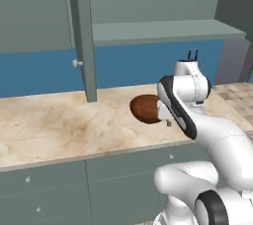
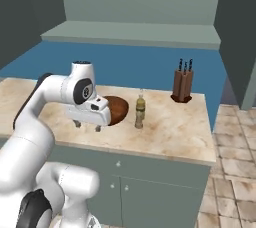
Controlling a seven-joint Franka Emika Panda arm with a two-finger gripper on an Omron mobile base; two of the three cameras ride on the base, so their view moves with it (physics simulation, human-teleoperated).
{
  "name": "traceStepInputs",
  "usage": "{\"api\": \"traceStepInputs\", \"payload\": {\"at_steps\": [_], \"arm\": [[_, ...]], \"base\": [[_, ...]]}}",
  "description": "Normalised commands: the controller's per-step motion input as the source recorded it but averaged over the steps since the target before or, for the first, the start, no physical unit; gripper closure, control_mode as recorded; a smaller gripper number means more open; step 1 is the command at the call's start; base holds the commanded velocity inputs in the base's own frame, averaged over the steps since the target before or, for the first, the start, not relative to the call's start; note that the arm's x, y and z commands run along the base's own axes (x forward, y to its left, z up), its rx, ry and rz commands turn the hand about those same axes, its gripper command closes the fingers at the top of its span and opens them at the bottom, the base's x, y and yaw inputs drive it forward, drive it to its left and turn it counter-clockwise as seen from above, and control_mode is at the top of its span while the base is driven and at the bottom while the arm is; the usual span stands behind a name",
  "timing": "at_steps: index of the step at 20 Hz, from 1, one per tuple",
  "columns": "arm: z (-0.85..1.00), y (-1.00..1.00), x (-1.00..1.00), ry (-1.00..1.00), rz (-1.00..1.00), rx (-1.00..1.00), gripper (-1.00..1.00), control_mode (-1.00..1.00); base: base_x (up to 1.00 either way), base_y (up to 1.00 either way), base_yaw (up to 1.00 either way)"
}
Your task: Retrieve the bottle and the shaker from the cabinet and place them next to the mixing bowl on the counter. Then add garlic from the fridge to the mixing bowl.
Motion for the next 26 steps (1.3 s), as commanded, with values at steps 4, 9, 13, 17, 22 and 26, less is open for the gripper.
{"api": "traceStepInputs", "payload": {"at_steps": [4,9,13,17,22,26], "arm": [[0.00,0.00,0.00,0.00,0.00,0.00,-1.00,1.00],[0.00,0.00,0.00,0.00,0.00,0.00,-1.00,1.00],[0.00,0.00,0.00,0.00,0.00,0.00,-1.00,1.00],[0.00,0.00,0.00,0.00,0.00,0.00,-1.00,1.00],[0.00,0.00,0.00,0.00,0.00,0.00,-1.00,1.00],[0.00,0.00,0.00,0.00,0.00,0.00,-1.00,1.00]], "base": [[-0.99,0.02,0.20],[-0.75,0.04,0.47],[-0.18,0.11,0.93],[-0.05,0.31,0.98],[-0.05,0.16,1.00],[0.00,0.00,1.00]]}}
